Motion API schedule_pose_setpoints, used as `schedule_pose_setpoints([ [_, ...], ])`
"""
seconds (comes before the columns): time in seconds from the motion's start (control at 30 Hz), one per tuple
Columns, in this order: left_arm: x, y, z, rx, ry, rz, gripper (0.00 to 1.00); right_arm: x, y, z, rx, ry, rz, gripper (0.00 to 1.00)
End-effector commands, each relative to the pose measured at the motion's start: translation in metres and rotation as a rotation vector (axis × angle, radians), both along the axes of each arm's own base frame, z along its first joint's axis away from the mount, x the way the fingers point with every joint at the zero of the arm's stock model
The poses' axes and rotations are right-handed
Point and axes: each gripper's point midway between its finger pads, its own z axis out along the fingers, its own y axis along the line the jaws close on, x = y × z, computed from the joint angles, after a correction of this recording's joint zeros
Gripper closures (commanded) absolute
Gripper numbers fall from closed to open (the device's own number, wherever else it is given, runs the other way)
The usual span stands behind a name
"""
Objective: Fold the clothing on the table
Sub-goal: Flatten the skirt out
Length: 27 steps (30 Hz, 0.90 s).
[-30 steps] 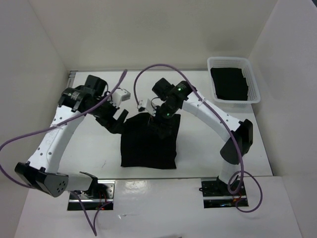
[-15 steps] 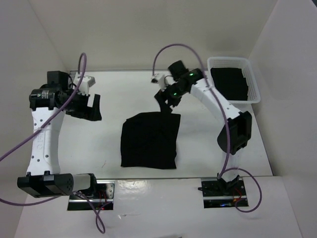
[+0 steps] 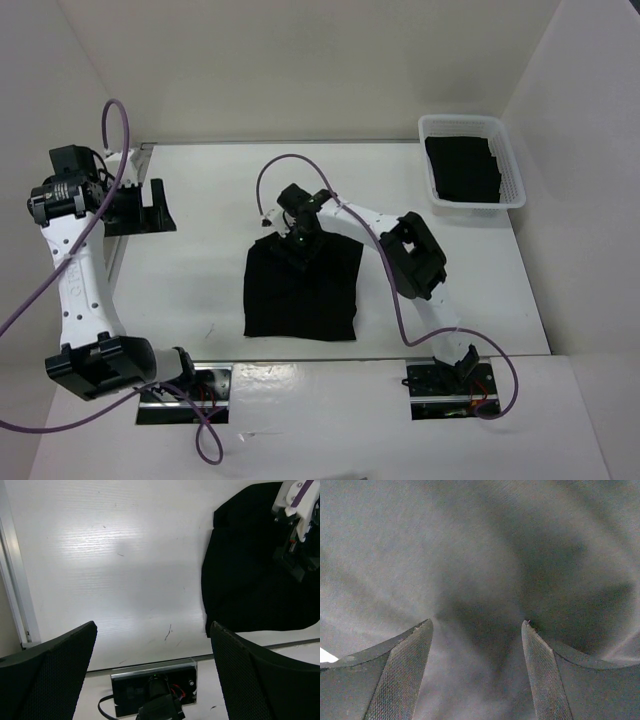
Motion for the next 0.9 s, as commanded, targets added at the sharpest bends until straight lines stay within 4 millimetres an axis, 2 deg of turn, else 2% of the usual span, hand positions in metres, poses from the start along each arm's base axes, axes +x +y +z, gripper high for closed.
schedule_pose_setpoints([
  [0.0,0.007,0.003,-0.004,-0.042,-0.008,0.014,0.00,0.023,0.017,0.012,0.067,-0.091,-0.027,0.24],
  [0.2,0.012,0.004,-0.011,-0.065,0.013,0.005,0.00,0.027,0.009,-0.009,0.022,-0.108,-0.042,0.23],
  [0.4,0.016,0.007,-0.019,-0.067,0.038,-0.008,0.00,0.026,0.005,-0.033,-0.027,-0.075,-0.078,0.16],
  [0.57,0.017,0.010,-0.027,-0.079,0.064,0.001,0.00,0.043,0.007,-0.035,-0.052,-0.125,-0.106,0.14],
  [0.67,0.020,0.012,-0.029,-0.073,0.063,-0.006,0.00,0.065,0.008,-0.035,-0.052,-0.163,-0.137,0.13],
  [0.77,0.025,0.014,-0.033,-0.077,0.071,-0.006,0.00,0.097,0.010,-0.031,-0.048,-0.226,-0.180,0.12],
  [0.8,0.026,0.013,-0.035,-0.089,0.078,-0.010,0.00,0.113,0.009,-0.030,-0.053,-0.246,-0.203,0.12],
  [0.87,0.029,0.014,-0.035,-0.084,0.078,-0.017,0.00,0.130,0.009,-0.030,-0.057,-0.267,-0.225,0.12],
])
